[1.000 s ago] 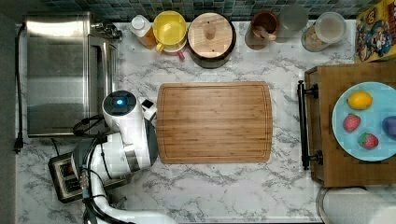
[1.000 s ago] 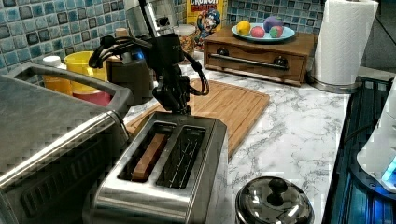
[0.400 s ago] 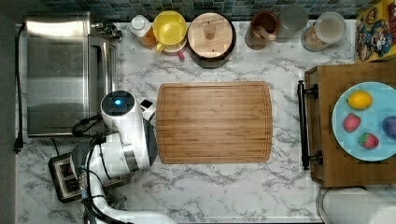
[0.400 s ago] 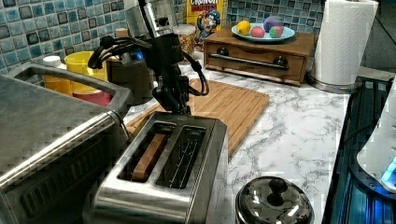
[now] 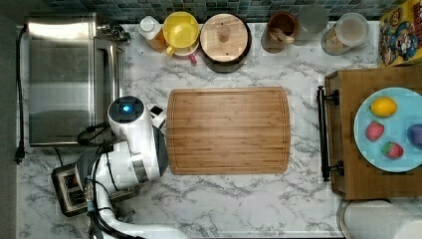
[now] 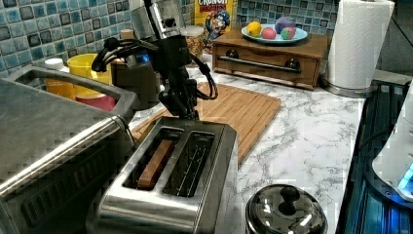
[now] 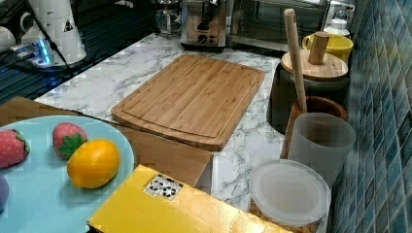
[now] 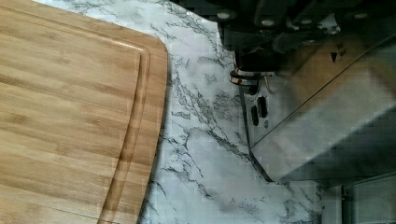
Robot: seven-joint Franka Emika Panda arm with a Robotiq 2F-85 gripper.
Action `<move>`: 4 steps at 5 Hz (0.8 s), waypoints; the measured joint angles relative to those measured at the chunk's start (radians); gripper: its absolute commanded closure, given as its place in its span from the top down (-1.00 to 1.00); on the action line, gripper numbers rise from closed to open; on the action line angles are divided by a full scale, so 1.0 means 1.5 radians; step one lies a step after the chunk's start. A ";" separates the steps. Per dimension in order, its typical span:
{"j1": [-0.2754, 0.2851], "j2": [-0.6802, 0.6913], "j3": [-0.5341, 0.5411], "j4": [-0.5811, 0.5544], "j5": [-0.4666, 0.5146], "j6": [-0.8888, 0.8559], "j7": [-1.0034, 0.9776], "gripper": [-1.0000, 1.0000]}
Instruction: Turn on the toaster.
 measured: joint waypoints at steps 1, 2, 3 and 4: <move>0.007 0.000 -0.005 0.000 -0.002 0.000 0.000 -1.00; 0.008 0.000 -0.005 0.000 -0.004 -0.001 0.000 -1.00; 0.004 0.000 -0.001 0.001 -0.005 -0.001 0.000 -1.00; 0.005 0.000 -0.002 0.001 -0.005 -0.001 0.000 -1.00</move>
